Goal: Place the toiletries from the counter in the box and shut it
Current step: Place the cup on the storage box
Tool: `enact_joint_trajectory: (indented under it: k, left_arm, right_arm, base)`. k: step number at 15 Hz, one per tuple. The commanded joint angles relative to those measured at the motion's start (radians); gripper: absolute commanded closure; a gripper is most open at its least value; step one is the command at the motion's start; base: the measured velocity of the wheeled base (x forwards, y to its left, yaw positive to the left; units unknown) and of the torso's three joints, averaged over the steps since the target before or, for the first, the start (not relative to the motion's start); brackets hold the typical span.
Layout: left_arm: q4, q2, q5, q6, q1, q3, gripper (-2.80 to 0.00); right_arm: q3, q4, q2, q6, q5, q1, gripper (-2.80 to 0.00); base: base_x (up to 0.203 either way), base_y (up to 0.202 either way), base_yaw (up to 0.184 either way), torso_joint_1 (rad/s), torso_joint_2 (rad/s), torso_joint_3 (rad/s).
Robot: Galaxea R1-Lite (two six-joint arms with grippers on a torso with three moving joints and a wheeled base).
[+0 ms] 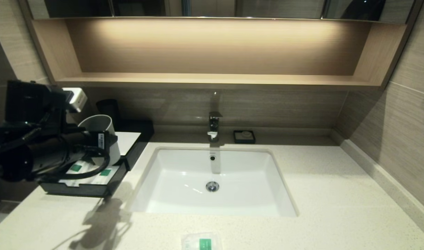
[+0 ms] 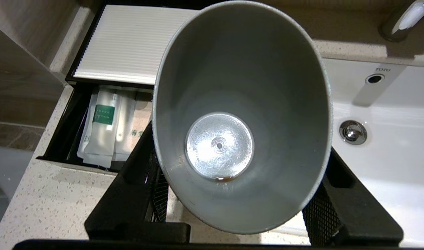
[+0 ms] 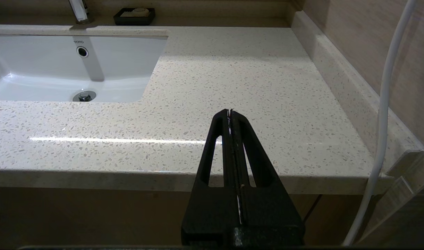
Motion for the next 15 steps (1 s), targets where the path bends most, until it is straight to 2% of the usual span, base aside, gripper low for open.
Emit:
enact_joint_trajectory:
  k: [1,10,15]
  left_arm:
    - [-0.004,0.051,0.0,-0.002,0.002,-0.042,0.0]
    - [-0.01,0.286,-0.006,-0.004,0.08,-0.214,0.0]
    - [-0.009,0.376,-0.008,-0.01,0.093,-0.284,0.0]
  right_arm:
    - [0.002,0.0,0.0,0.0,0.001,0.0,0.0]
    - [0.002,0.0,0.001,0.0,0.001,0.0,0.0]
    - [0.002,0.0,0.001,0.0,0.0,0.0,0.0]
  base:
    - [0.0,0.0,0.0,0.0,0.0,0.0]
    - [0.0,0.0,0.0,0.0,0.0,0.0]
    - [0.0,0.0,0.0,0.0,0.0,0.0]
